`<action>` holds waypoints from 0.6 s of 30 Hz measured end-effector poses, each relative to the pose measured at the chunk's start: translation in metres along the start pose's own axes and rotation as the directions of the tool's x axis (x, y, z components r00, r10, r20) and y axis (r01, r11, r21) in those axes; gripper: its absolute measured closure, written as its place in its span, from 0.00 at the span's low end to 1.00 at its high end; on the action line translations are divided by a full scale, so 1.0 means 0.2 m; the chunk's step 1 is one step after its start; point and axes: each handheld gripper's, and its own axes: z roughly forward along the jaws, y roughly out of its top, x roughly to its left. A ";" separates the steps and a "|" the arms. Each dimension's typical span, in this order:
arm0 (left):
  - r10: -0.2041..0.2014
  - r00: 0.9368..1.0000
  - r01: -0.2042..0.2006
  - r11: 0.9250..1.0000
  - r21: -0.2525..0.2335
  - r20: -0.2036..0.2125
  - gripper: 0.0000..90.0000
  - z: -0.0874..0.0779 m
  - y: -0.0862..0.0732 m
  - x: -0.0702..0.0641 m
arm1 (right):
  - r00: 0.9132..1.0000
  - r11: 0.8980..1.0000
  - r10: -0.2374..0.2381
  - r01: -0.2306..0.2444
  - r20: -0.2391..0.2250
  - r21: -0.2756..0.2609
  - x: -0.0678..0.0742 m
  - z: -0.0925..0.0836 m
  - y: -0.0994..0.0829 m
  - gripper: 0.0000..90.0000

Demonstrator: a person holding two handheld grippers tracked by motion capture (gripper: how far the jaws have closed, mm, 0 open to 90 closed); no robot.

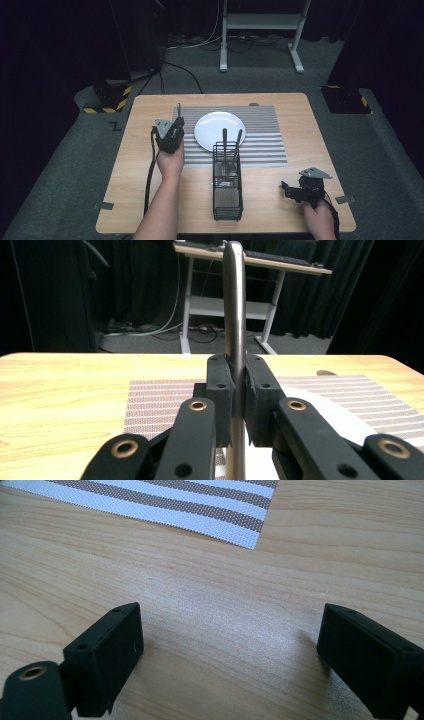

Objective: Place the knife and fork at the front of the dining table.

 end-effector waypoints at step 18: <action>-0.064 0.998 0.064 0.997 0.047 -0.004 0.91 0.23 -0.03 0.06 | 1.000 1.000 0.002 -0.002 0.000 0.001 0.00 0.00 0.00 0.12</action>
